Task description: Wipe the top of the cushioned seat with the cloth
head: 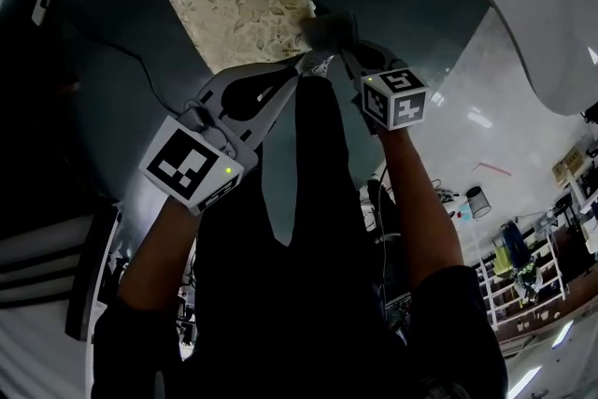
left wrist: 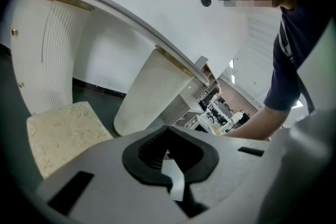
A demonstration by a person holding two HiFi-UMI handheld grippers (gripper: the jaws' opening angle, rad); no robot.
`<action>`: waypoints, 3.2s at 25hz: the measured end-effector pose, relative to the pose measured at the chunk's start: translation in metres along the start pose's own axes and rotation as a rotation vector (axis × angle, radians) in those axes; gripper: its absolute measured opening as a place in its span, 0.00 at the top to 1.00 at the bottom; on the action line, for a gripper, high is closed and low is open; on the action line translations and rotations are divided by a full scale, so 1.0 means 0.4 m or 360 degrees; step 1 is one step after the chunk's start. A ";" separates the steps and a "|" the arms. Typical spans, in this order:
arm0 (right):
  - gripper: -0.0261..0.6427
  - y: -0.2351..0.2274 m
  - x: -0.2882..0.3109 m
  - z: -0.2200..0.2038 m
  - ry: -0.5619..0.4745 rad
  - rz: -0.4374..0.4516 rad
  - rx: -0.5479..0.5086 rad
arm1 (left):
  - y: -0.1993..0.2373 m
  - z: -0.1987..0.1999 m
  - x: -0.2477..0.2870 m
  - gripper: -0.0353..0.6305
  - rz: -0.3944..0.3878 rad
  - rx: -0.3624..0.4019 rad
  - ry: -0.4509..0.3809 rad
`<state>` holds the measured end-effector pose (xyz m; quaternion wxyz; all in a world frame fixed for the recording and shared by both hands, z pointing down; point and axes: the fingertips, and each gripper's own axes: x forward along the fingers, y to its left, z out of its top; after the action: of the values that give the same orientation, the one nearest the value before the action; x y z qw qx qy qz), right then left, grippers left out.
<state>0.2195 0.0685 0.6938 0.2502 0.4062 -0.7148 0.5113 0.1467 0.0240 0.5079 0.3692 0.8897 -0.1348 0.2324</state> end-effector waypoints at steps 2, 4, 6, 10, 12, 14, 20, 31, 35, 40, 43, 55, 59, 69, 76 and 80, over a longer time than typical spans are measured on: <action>0.91 0.002 -0.020 0.016 -0.0017 -0.0007 -0.0011 | -0.007 0.019 -0.005 0.94 0.0002 0.0019 -0.0013; 0.91 0.018 -0.038 0.035 -0.0039 -0.0004 -0.0018 | -0.009 0.036 -0.020 0.94 0.0012 0.0032 -0.0026; 0.91 0.045 -0.059 0.063 -0.0068 0.0006 -0.0031 | -0.012 0.059 -0.042 0.94 0.0027 0.0045 -0.0047; 0.91 0.123 -0.111 0.142 -0.0134 0.0027 -0.0091 | -0.026 0.126 -0.104 0.94 0.0058 0.0094 -0.0102; 0.91 0.176 -0.140 0.186 -0.0170 0.0047 -0.0120 | -0.034 0.163 -0.147 0.94 0.0079 0.0118 -0.0131; 0.91 0.234 -0.174 0.235 -0.0214 0.0070 -0.0148 | -0.043 0.200 -0.194 0.94 0.0103 0.0142 -0.0164; 0.91 0.431 -0.312 0.389 -0.0370 0.0151 -0.0292 | -0.096 0.316 -0.346 0.94 0.0188 0.0221 -0.0281; 0.91 0.697 -0.599 0.649 -0.0674 0.0207 -0.0668 | -0.246 0.570 -0.594 0.94 0.0294 0.0497 -0.0540; 0.91 0.793 -0.673 0.710 -0.0762 0.0239 -0.0751 | -0.283 0.626 -0.680 0.94 0.0340 0.0551 -0.0619; 0.91 0.917 -0.763 0.759 -0.0897 0.0277 -0.0849 | -0.331 0.663 -0.774 0.94 0.0386 0.0568 -0.0708; 0.91 0.984 -0.830 0.789 -0.1003 0.0306 -0.0889 | -0.362 0.690 -0.814 0.94 0.0396 0.0607 -0.0751; 0.91 1.194 -1.029 0.897 -0.1293 0.0337 -0.1129 | -0.411 0.799 -0.947 0.94 0.0425 0.0754 -0.0918; 0.91 1.204 -1.036 0.902 -0.1299 0.0351 -0.1133 | -0.412 0.823 -0.957 0.94 0.0430 0.0781 -0.0961; 0.91 1.203 -1.023 0.911 -0.1285 0.0355 -0.1150 | -0.393 0.832 -0.938 0.94 0.0414 0.0765 -0.0951; 0.91 1.184 -1.018 0.924 -0.1261 0.0345 -0.1136 | -0.388 0.860 -0.925 0.94 0.0401 0.0765 -0.0971; 0.91 1.176 -1.014 0.938 -0.1251 0.0358 -0.1135 | -0.384 0.876 -0.917 0.94 0.0407 0.0754 -0.0981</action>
<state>0.0686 -0.0811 0.0001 0.0301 0.3777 -0.9228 0.0702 0.0059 -0.0970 0.0113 0.0646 0.9541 -0.2915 0.0235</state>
